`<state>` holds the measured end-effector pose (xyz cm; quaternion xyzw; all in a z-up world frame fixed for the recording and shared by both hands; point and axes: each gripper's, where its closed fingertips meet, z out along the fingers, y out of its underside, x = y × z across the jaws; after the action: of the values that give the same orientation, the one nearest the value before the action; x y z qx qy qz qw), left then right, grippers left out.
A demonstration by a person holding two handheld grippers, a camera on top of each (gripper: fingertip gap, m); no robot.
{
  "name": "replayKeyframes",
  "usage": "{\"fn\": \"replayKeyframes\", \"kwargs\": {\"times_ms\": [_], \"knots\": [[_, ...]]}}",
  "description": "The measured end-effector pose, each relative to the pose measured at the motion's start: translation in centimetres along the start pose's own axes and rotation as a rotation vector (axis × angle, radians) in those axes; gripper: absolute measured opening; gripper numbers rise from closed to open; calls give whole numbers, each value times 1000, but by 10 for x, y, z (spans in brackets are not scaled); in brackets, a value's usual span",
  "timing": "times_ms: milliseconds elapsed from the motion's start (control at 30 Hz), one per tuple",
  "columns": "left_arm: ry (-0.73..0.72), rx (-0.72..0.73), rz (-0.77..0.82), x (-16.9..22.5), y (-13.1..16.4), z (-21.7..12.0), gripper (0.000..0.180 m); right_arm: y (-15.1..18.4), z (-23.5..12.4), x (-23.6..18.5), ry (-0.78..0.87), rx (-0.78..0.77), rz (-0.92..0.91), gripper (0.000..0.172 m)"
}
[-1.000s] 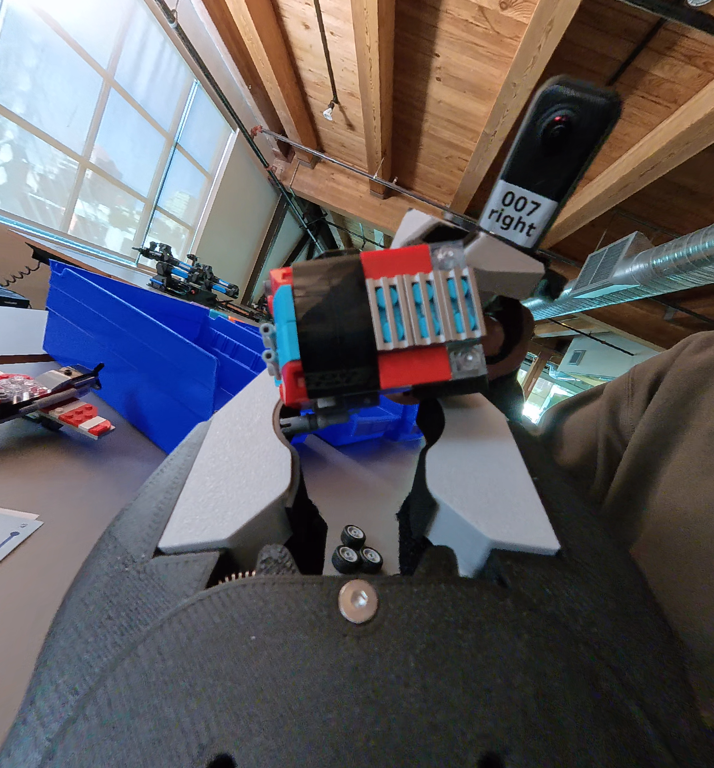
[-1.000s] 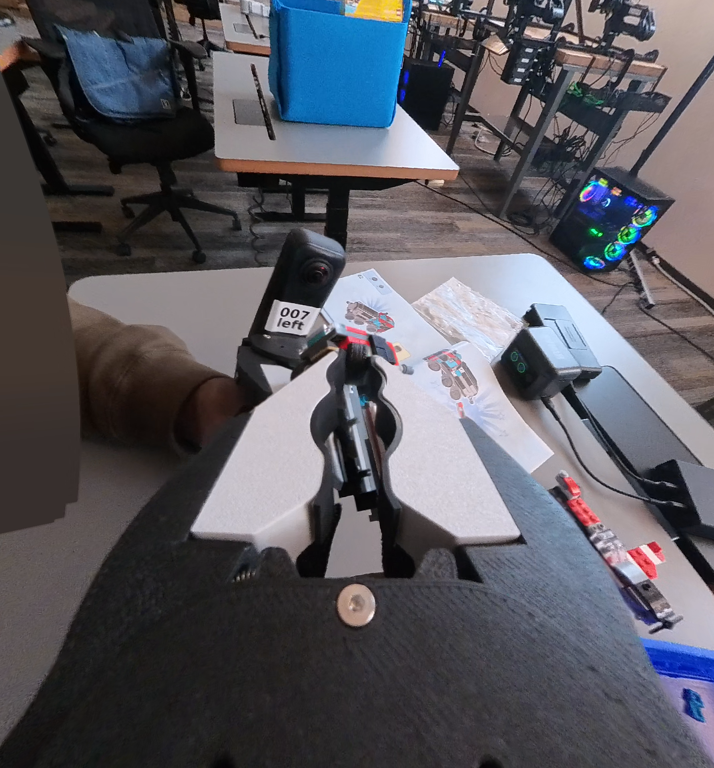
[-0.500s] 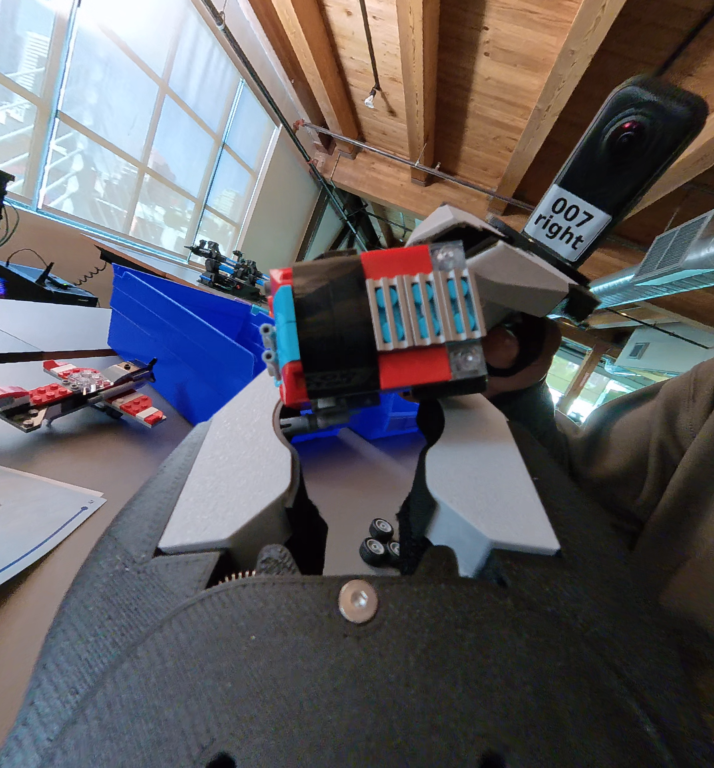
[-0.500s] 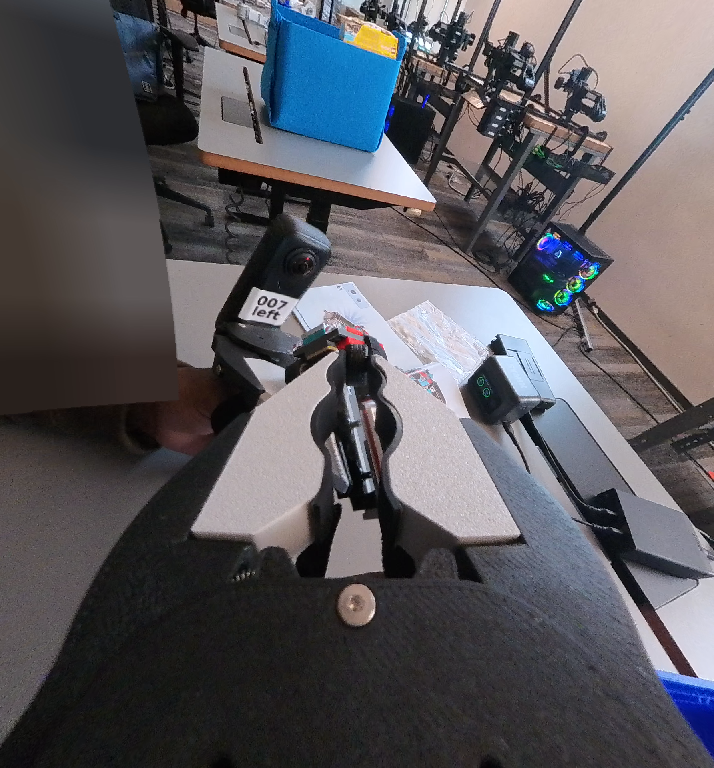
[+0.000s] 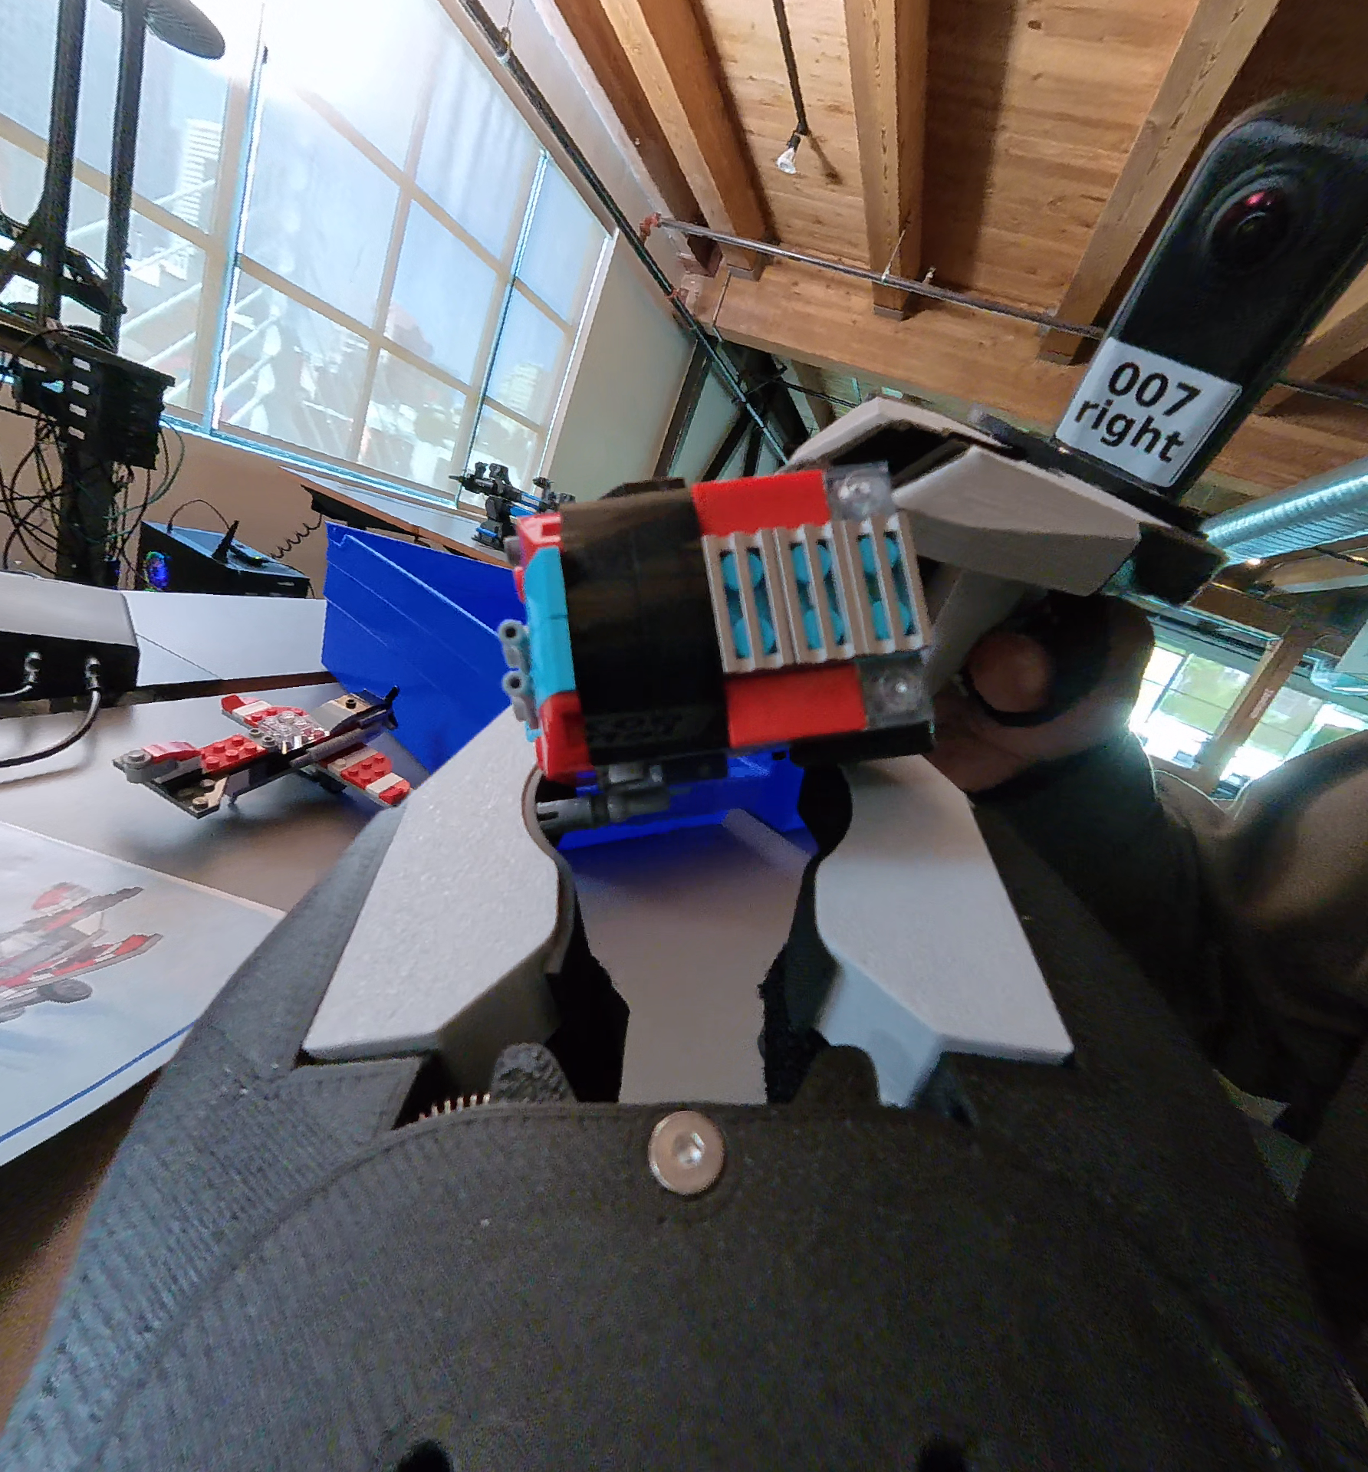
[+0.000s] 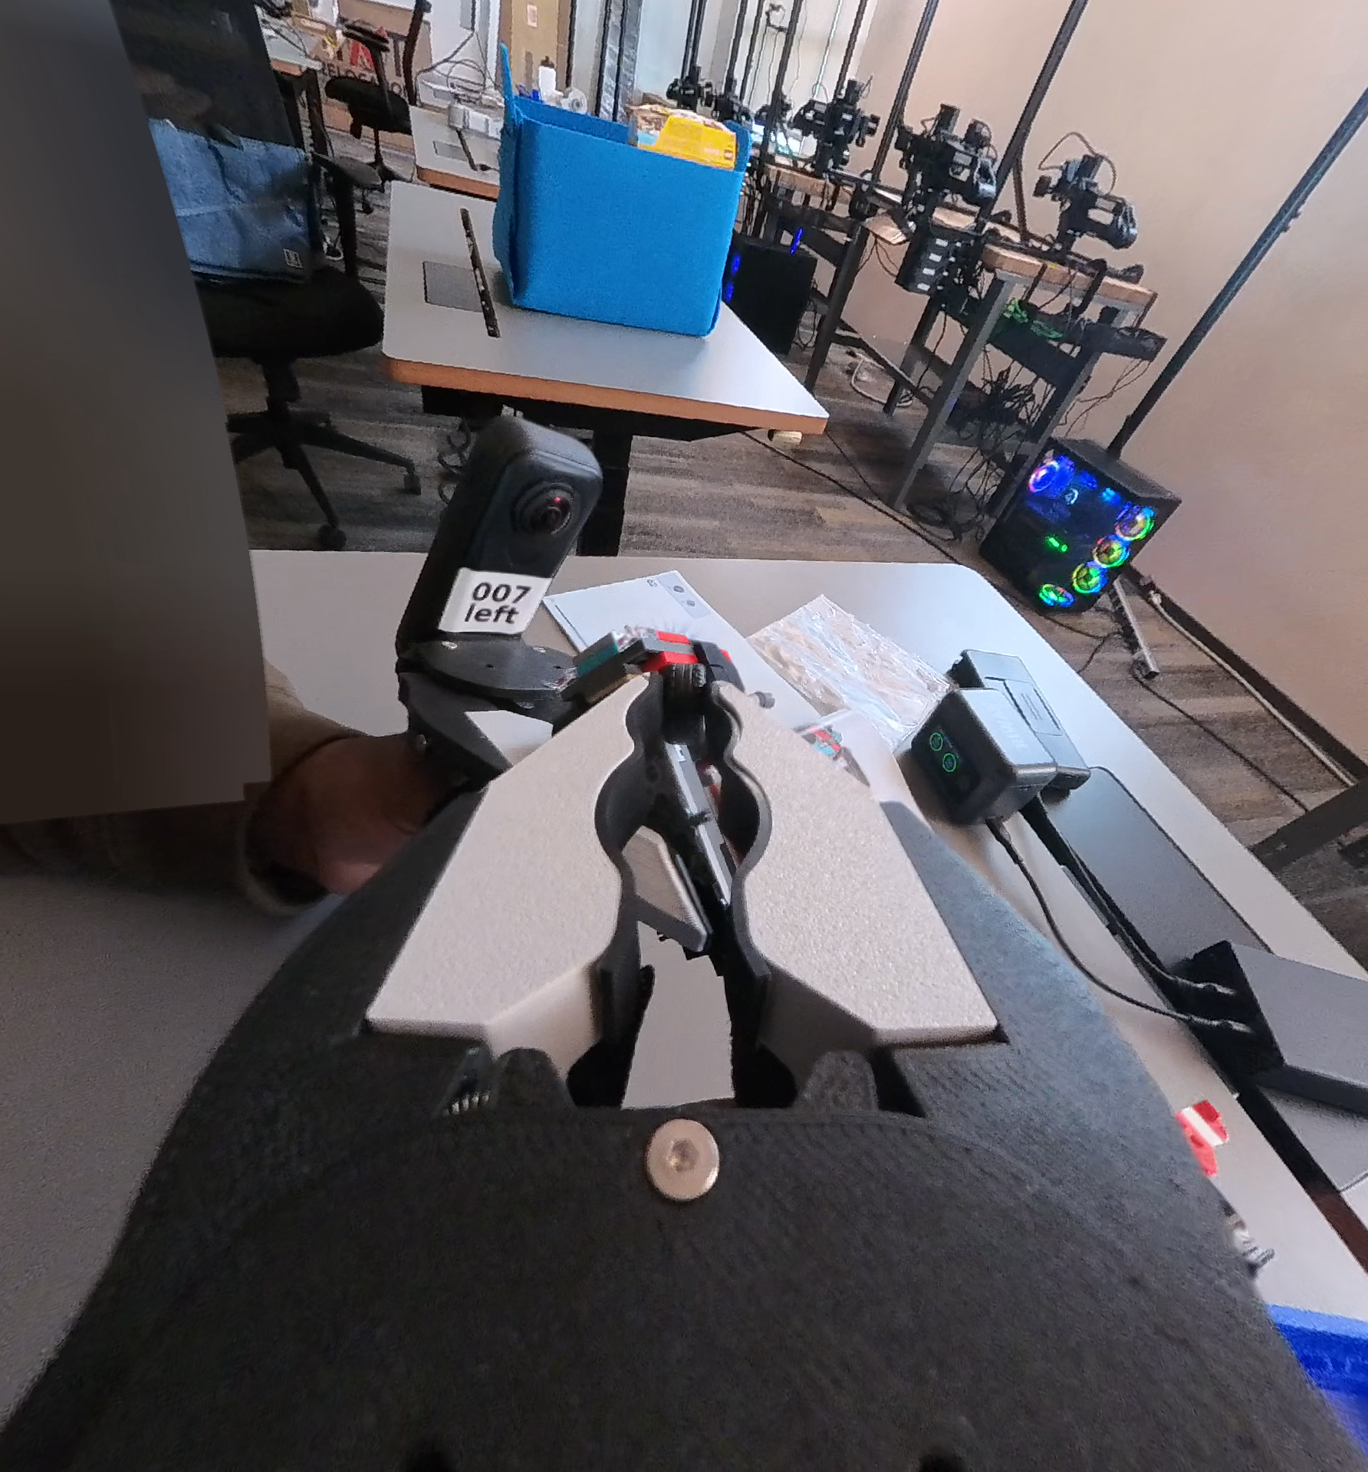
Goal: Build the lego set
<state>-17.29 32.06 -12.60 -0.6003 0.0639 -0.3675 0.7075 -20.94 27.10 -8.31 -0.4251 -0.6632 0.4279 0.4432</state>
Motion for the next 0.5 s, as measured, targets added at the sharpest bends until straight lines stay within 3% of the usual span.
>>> {"fn": "replayKeyframes", "kwargs": {"times_ms": [500], "knots": [[-49,2,11,-7,-2,-3,55,-2,-2,-7,-47,33,-74,6]]}}
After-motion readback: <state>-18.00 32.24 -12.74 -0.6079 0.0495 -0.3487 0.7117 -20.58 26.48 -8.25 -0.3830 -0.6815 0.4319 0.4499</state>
